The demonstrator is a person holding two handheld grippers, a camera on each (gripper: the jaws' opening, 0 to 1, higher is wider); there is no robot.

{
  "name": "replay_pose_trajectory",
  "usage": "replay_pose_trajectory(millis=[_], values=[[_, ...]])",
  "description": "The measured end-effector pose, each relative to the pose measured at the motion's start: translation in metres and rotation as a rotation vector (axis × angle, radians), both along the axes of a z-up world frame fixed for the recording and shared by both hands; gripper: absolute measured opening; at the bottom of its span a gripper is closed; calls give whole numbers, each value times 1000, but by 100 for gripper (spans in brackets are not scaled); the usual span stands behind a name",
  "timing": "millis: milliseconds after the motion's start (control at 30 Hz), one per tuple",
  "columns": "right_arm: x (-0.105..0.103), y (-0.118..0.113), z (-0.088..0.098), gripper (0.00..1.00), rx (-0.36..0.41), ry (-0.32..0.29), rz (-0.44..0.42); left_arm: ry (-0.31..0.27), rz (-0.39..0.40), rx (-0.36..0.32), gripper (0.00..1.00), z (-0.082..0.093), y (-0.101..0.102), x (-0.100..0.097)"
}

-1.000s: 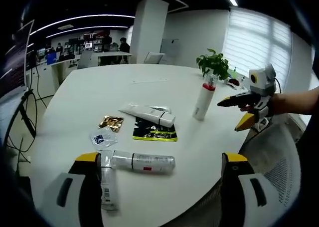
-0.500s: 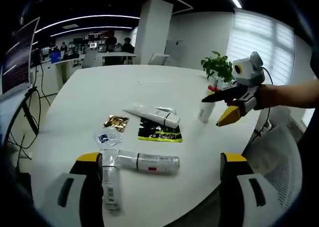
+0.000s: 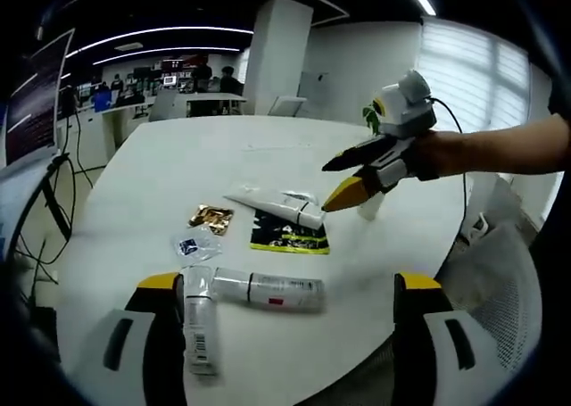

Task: Arrange the skincare products in the storage area until every visible bottle or jar stands upright without overlapping.

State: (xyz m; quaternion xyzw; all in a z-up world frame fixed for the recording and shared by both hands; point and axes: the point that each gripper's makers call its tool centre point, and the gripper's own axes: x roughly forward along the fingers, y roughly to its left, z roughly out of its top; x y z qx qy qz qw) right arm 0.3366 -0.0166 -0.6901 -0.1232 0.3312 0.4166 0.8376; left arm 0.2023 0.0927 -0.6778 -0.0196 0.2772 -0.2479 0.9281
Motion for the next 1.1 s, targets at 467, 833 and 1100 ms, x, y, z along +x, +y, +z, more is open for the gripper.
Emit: replay_pose_trajectory(millis=[467,833,1100], values=[[25,12,-33,69,-99,52,-45,13,-14,7,89,-2,-4,-2],[43,19,-58,56,-146,39,-97,22,-4,1,88,-3,-2,-2],[48,20,-67,49,-173,36,-113,20,-8,10,86,-3,-3,-2]])
